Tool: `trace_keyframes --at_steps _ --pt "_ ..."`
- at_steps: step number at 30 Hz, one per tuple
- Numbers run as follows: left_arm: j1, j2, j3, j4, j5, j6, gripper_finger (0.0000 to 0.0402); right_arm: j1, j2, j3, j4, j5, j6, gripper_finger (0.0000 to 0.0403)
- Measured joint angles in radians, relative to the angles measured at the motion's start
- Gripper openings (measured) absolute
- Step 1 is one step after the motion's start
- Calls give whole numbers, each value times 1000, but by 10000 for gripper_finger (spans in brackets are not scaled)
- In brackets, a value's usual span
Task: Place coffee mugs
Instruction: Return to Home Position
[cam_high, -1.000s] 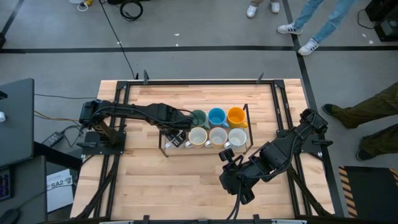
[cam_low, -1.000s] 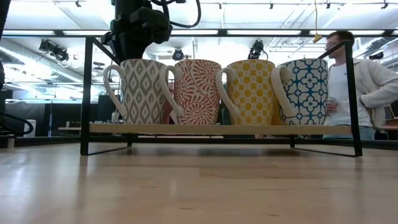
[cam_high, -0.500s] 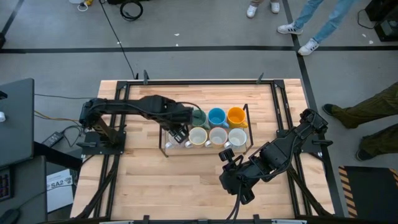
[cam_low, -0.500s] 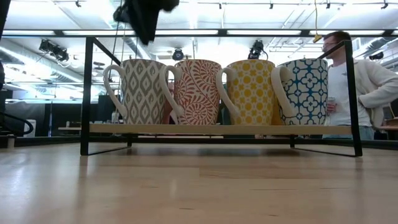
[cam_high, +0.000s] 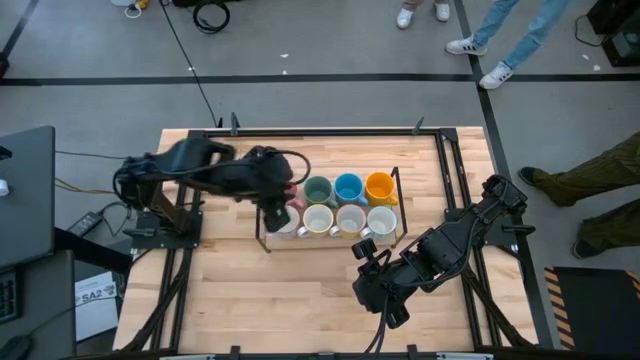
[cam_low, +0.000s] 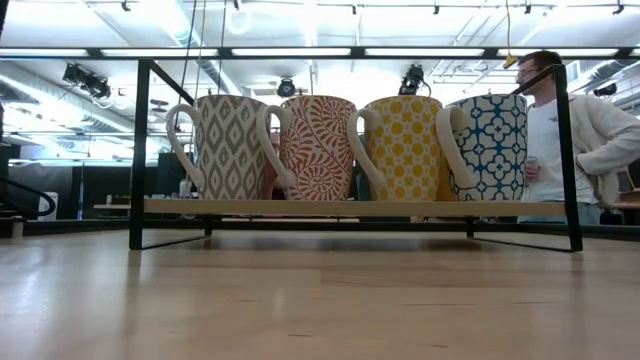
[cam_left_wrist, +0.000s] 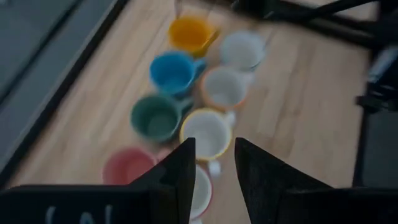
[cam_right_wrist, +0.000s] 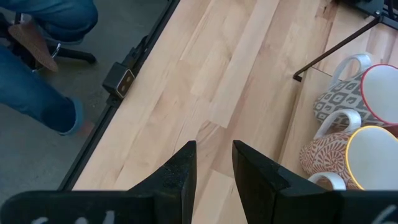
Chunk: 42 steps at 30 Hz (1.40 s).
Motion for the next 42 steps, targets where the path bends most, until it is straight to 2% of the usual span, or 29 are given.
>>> trace_keyframes --at_steps 4,7,11,15,18,22,27,30,33,39,42 --pt "-92 -10 91 16 -72 89 119 -1 0 0 0 0 4 108" --pt "-169 -81 47 44 -141 133 119 0 0 0 4 0 20 108" --pt "-266 -169 18 30 -183 134 119 -7 0 0 59 0 24 108" --pt "-395 -272 -66 45 -297 106 119 -23 0 0 107 -5 -16 108" --pt "-505 -365 -201 49 -406 32 119 -42 -6 0 109 -38 -19 108" --pt "-636 -497 -474 108 -522 -86 119 -74 -27 1 115 -107 -27 108" --pt "-731 -680 -880 357 -563 -118 119 -115 -49 1 112 -160 -52 108" --pt "-734 -786 -1112 570 -531 -76 119 -138 -73 1 110 -185 -61 108" --pt "-701 -882 -1324 831 -430 -1 119 -159 -96 1 109 -200 -64 108" --pt "-527 -1011 -1657 1332 -84 230 119 -195 -129 1 112 -215 -82 108" --pt "-414 -1060 -1754 1440 61 282 119 -215 -146 1 112 -244 -83 108"
